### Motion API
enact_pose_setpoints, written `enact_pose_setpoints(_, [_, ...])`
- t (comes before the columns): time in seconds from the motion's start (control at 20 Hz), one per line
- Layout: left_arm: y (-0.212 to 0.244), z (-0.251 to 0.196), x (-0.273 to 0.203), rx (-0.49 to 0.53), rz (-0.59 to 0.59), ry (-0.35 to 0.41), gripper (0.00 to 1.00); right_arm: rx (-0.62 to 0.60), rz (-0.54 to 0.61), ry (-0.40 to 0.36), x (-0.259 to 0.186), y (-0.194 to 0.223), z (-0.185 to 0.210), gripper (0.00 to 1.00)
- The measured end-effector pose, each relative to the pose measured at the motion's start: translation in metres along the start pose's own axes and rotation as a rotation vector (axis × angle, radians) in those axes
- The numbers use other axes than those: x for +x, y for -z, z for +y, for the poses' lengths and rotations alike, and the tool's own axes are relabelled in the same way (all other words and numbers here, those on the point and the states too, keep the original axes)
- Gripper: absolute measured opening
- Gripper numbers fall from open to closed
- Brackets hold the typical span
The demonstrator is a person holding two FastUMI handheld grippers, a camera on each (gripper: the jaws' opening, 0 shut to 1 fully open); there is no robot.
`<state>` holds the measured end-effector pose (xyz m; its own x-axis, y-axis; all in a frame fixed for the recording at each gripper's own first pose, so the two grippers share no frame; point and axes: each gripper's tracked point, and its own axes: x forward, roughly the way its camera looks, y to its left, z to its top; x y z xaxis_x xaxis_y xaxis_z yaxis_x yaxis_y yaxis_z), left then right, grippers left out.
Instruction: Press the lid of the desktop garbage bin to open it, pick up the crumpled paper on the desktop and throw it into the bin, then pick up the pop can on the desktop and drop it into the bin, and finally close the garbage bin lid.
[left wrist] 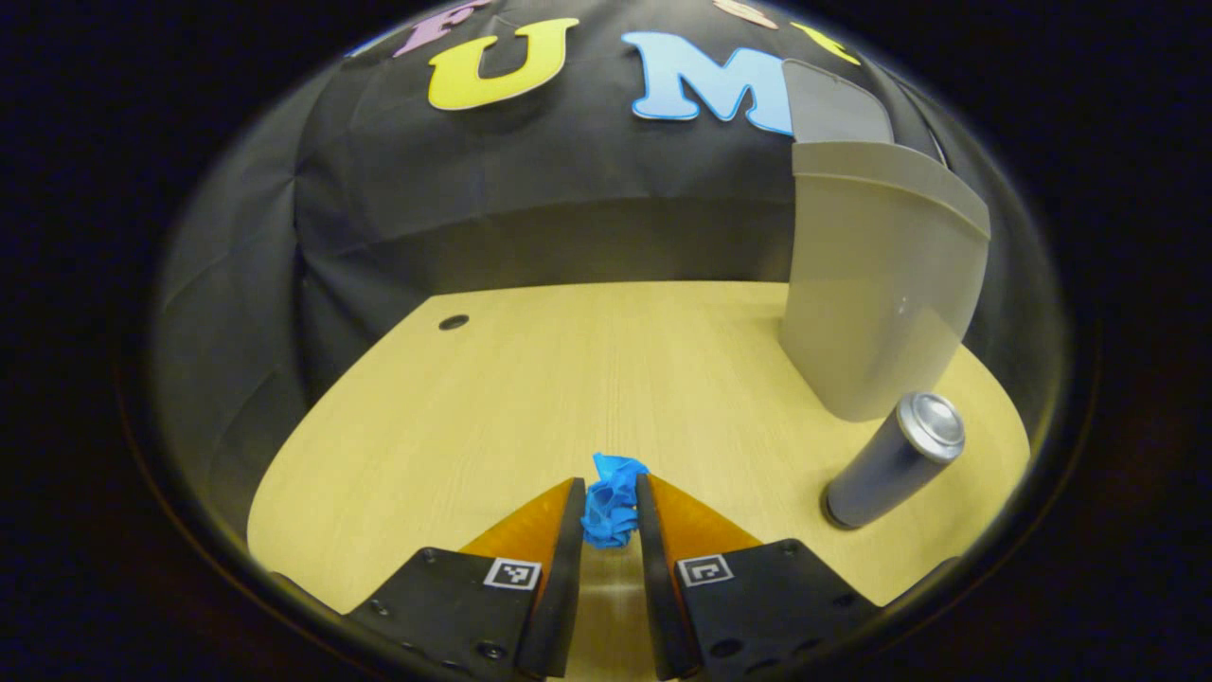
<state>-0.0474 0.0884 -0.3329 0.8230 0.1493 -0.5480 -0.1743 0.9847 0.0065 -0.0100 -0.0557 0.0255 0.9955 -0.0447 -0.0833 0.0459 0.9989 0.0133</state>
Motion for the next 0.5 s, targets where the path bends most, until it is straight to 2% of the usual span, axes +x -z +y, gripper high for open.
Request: enact_pose_setpoints(0.5, [-0.125, -0.044, -0.007, 0.020, -0.190, 0.080, 0.41, 0.054, 0.007, 0.028, -0.009, 0.014, -0.026, 0.93])
